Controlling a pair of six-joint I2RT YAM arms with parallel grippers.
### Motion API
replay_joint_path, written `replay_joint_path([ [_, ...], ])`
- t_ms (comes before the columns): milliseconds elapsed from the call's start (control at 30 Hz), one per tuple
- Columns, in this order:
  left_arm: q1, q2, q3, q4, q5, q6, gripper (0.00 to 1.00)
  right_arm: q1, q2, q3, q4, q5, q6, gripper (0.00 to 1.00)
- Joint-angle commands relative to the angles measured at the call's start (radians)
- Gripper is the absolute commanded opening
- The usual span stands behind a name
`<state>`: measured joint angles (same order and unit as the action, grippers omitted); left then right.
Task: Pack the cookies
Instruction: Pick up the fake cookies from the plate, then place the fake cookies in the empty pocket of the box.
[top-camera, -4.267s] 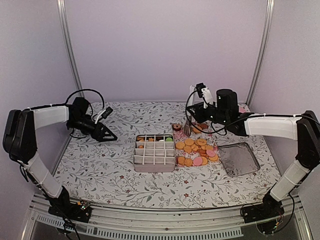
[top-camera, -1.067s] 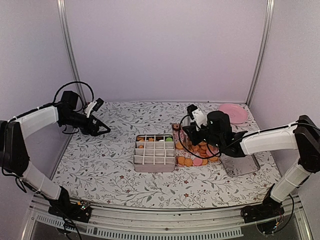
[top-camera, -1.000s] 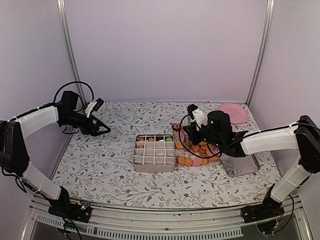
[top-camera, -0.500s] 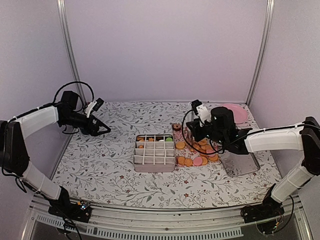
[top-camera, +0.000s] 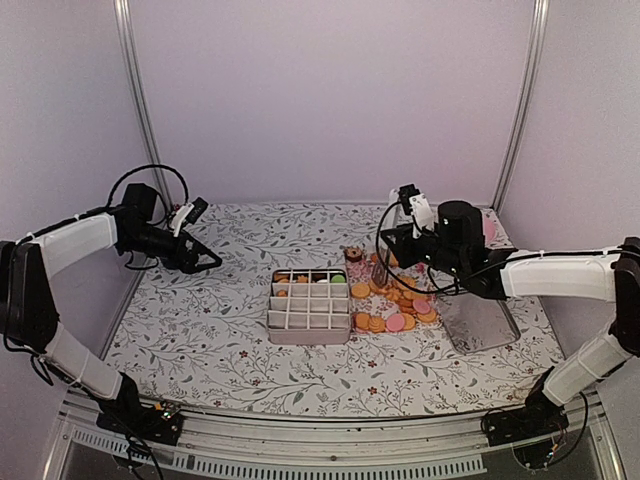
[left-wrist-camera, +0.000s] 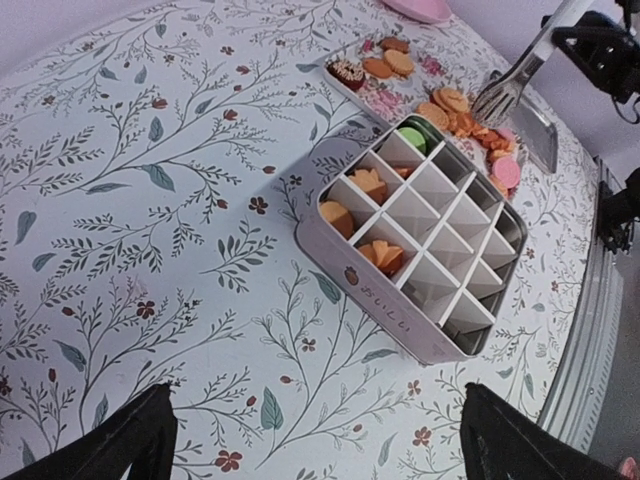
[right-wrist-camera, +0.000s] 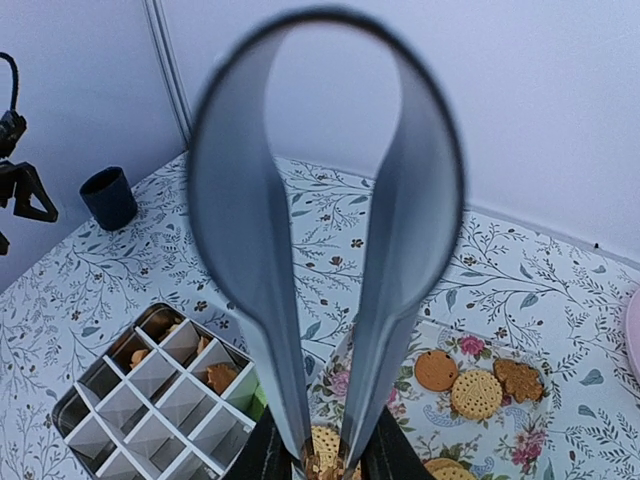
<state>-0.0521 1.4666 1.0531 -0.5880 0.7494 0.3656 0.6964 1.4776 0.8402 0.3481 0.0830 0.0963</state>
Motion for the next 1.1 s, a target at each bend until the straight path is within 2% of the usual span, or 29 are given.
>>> replay_joint_path([
  [0, 0.009, -0.002, -0.008, 0.011, 0.043, 0.004, 0.99, -0.023, -0.048, 0.051, 0.03, -0.089, 0.069, 0.0],
  [300, 0.011, 0.004, -0.032, 0.011, 0.044, 0.029, 0.99, 0.018, 0.002, 0.184, 0.061, -0.207, 0.152, 0.0],
  [667, 0.012, 0.007, -0.052, -0.016, 0.028, 0.068, 0.99, 0.129, 0.304, 0.471, 0.078, -0.299, 0.174, 0.0],
  [1067, 0.012, 0.005, -0.055, -0.035, 0.034, 0.093, 0.99, 0.147, 0.428, 0.528, 0.076, -0.318, 0.182, 0.0],
])
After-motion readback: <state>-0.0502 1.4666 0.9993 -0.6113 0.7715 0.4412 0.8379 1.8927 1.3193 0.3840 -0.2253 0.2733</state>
